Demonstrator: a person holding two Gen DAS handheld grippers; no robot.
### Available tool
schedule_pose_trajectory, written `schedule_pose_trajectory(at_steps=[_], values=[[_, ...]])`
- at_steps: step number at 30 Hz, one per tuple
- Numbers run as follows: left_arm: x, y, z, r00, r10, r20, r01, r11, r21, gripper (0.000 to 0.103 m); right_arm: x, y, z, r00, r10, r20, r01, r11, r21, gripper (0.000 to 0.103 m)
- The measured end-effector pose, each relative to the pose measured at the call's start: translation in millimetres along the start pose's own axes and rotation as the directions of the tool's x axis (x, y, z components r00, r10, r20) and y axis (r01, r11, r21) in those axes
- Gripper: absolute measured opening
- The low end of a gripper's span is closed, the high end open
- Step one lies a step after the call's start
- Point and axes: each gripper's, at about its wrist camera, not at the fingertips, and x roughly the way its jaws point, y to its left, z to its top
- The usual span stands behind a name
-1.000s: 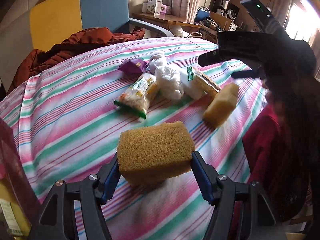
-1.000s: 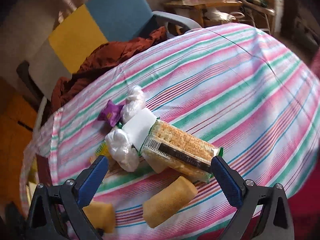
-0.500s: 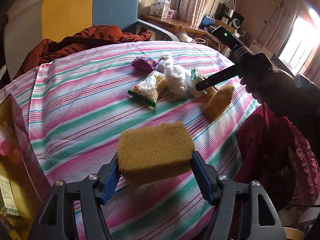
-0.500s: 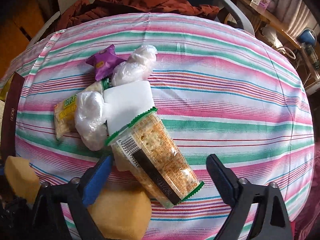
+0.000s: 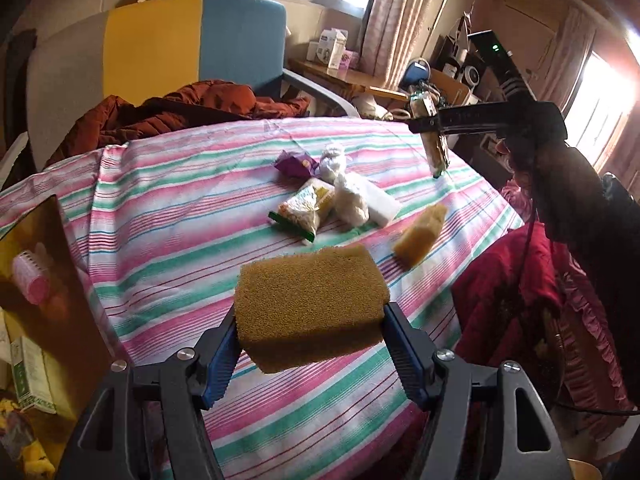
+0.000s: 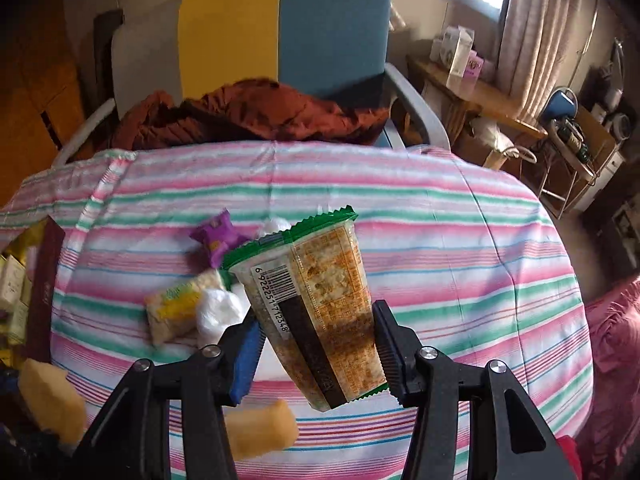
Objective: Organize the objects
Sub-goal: 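Grasp the cracker packet with the right gripper while the left gripper holds the sponge, then carry the sponge and cracker packet into the gold tray and release both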
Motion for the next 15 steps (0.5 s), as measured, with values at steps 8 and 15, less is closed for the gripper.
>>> schedule_pose_trajectory(at_steps=[8, 15], values=[[-67, 41, -8, 0.989, 0.08, 0.122, -0.066, 0.991, -0.113, 0.069, -31, 120, 19, 0.962, 0.261, 0.083, -0.252, 0.962, -0.106, 0.052], [-128, 114, -35, 0.948, 0.257, 0.188, -0.192, 0.931, -0.309, 0.069, -24, 234, 0, 0.887, 0.462, -0.013, -0.456, 0.871, -0.181, 0.052]])
